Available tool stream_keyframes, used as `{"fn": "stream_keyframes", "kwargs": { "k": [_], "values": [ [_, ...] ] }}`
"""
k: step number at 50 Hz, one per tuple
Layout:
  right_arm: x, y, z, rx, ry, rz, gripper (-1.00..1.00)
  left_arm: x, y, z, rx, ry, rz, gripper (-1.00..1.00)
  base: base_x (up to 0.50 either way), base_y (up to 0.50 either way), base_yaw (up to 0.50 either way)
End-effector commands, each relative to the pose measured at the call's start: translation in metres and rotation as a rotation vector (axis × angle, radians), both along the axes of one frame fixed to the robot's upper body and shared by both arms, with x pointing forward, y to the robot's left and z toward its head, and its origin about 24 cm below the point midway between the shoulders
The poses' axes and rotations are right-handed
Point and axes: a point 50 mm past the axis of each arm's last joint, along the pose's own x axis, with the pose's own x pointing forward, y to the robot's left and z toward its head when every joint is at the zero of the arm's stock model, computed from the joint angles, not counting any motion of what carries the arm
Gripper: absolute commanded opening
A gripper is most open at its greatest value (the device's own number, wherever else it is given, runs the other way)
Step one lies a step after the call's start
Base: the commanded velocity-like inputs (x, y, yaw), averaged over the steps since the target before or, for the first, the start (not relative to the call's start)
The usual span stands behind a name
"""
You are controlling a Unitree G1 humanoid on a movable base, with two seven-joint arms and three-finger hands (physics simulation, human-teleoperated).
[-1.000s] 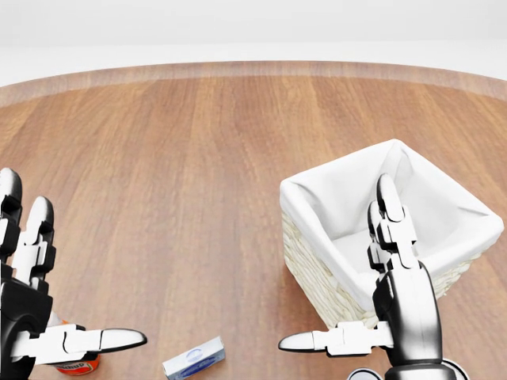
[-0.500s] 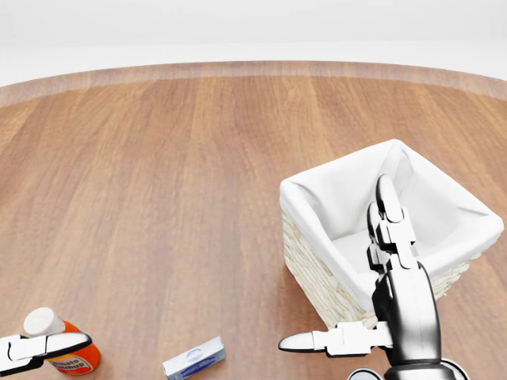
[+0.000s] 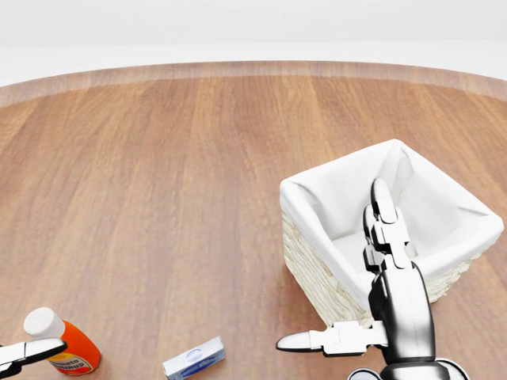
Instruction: Pick up the ketchup, and put it in the basket.
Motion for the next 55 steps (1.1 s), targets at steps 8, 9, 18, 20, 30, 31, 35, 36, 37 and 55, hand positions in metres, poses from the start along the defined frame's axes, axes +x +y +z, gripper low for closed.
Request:
{"fn": "stream_keyframes", "kwargs": {
  "k": [8, 9, 18, 20, 30, 31, 35, 36, 37, 55],
  "values": [
    [0.0, 0.003, -0.001, 0.0, 0.003, 0.017, 1.0, 0.008, 0.01, -0.037, -0.069, 0.149, 0.025, 1.0, 0.0, 0.0, 0.0],
    [-0.001, 0.004, -0.001, -0.001, 0.002, 0.019, 1.0, 0.008, 0.01, -0.039, -0.072, 0.156, 0.025, 1.0, 0.0, 0.0, 0.0],
    [-0.001, 0.003, -0.001, 0.003, -0.001, 0.018, 1.0, 0.013, 0.01, -0.057, -0.127, 0.215, 0.026, 1.0, 0.0, 0.0, 0.0],
    [-0.001, 0.004, -0.001, 0.002, 0.0, 0.021, 1.0, 0.015, 0.011, -0.063, -0.137, 0.242, 0.029, 1.0, 0.0, 0.0, 0.0],
    [-0.003, 0.006, 0.0, 0.019, 0.003, 0.045, 1.0, 0.021, 0.016, -0.094, -0.203, 0.374, 0.047, 1.0, 0.0, 0.0, 0.0],
    [-0.003, 0.006, 0.0, 0.019, 0.002, 0.046, 1.0, 0.022, 0.016, -0.095, -0.203, 0.383, 0.048, 1.0, 0.0, 0.0, 0.0],
    [-0.003, 0.006, 0.0, 0.019, 0.003, 0.047, 1.0, 0.025, 0.015, -0.102, -0.212, 0.417, 0.05, 1.0, 0.0, 0.0, 0.0],
    [-0.004, 0.006, 0.0, 0.018, 0.003, 0.048, 1.0, 0.027, 0.015, -0.108, -0.225, 0.444, 0.051, 1.0, 0.0, 0.0, 0.0],
    [-0.004, 0.006, 0.0, 0.018, 0.003, 0.048, 1.0, 0.027, 0.015, -0.108, -0.226, 0.447, 0.051, 1.0, 0.0, 0.0, 0.0],
    [-0.003, 0.008, -0.001, 0.013, 0.006, 0.055, 1.0, 0.033, 0.015, -0.136, -0.269, 0.609, 0.059, 1.0, 0.0, 0.0, 0.0]
  ]
}}
